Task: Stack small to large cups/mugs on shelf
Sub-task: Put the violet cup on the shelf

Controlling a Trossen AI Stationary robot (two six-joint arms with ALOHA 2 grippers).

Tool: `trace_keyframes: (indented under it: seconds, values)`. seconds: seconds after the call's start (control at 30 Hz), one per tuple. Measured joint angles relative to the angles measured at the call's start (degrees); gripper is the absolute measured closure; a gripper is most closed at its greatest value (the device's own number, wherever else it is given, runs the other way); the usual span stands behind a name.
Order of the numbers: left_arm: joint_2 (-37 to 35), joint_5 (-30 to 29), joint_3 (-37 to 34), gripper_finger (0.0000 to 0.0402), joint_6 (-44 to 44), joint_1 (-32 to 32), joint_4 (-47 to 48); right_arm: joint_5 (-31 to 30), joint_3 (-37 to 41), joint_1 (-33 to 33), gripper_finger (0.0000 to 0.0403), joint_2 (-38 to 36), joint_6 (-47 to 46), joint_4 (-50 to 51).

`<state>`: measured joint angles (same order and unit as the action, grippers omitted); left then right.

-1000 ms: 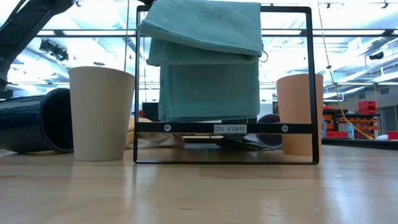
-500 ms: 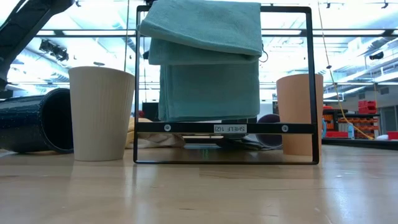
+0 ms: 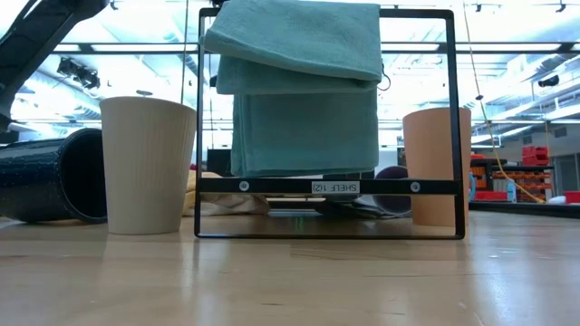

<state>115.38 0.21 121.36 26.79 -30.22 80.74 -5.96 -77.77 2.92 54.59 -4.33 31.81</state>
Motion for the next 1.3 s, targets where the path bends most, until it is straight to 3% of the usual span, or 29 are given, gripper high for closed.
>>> trace_keyframes:
  seconds: [1.3]
  values:
    - [3.1, 0.1, 0.0, 0.0389, -0.6, 1.9, -0.7, 0.0, 0.0, 0.0, 0.0394, 0.0, 0.0, -0.2]
